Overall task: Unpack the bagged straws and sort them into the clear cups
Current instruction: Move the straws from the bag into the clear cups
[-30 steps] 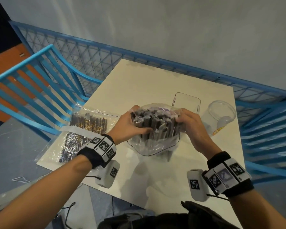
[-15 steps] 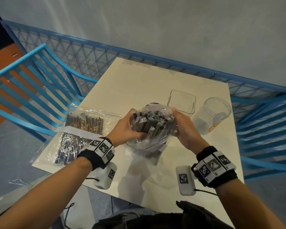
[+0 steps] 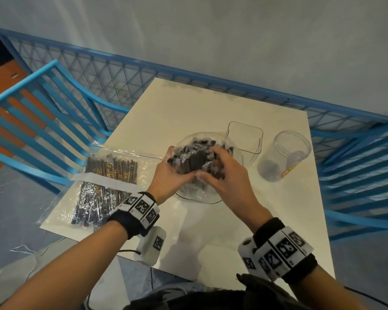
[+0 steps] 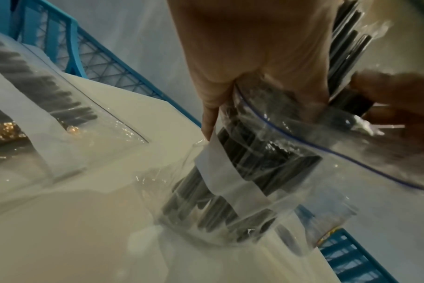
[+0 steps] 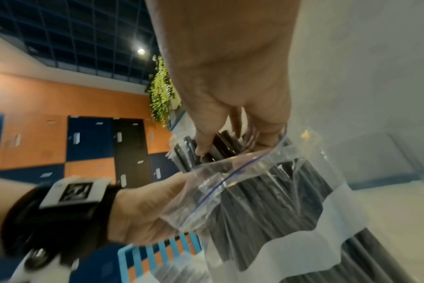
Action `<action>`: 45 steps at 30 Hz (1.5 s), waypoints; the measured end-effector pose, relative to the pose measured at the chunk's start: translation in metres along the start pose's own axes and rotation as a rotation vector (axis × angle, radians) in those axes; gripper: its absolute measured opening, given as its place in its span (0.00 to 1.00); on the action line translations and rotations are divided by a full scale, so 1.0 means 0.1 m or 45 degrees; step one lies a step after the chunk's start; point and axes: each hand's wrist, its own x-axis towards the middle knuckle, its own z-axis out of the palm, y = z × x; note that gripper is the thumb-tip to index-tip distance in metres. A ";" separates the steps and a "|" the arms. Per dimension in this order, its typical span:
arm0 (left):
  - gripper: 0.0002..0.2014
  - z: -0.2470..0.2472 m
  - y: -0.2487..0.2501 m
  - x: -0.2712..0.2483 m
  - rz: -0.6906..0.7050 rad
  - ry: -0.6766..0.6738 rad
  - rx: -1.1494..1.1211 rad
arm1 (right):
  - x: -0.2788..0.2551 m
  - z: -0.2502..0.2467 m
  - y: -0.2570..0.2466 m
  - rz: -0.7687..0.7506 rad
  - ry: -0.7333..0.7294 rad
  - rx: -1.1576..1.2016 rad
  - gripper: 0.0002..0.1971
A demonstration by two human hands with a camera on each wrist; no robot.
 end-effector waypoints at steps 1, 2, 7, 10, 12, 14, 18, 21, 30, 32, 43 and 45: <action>0.39 -0.03 0.01 0.00 0.005 -0.004 0.001 | 0.02 -0.02 0.00 -0.009 0.028 0.012 0.22; 0.37 -0.06 0.03 0.00 0.006 -0.020 0.010 | 0.03 -0.06 -0.01 -0.036 0.057 0.016 0.14; 0.28 -0.22 0.10 0.03 0.046 -0.107 0.077 | 0.12 -0.38 -0.10 -0.132 0.192 0.020 0.03; 0.23 -0.28 0.11 0.06 0.014 -0.169 0.119 | 0.26 -0.67 -0.24 -0.160 0.264 0.063 0.02; 0.23 -0.29 0.09 0.07 -0.017 -0.163 0.109 | 0.35 -0.97 -0.42 -0.225 0.375 0.105 0.03; 0.26 -0.29 0.08 0.08 -0.012 -0.157 0.083 | 0.44 -1.35 -0.64 -0.340 0.532 0.098 0.05; 0.28 -0.28 0.05 0.10 -0.023 -0.166 0.056 | 0.69 -2.04 -0.82 -0.361 0.786 0.107 0.22; 0.28 -0.27 0.05 0.09 -0.034 -0.171 0.060 | 0.90 -2.04 -0.75 -0.382 0.894 0.094 0.19; 0.30 -0.26 0.06 0.07 -0.029 -0.174 0.113 | 1.30 -0.71 0.26 0.068 0.403 -0.189 0.11; 0.30 -0.25 0.05 0.07 -0.027 -0.161 0.155 | 1.34 -0.58 0.42 0.145 0.351 -0.172 0.11; 0.34 -0.23 -0.03 0.17 -0.051 -0.144 0.165 | 1.21 -0.86 0.17 0.212 0.360 -0.156 0.16; 0.37 -0.23 -0.02 0.19 -0.045 -0.144 0.142 | 0.97 -0.89 -0.07 0.113 0.353 0.000 0.09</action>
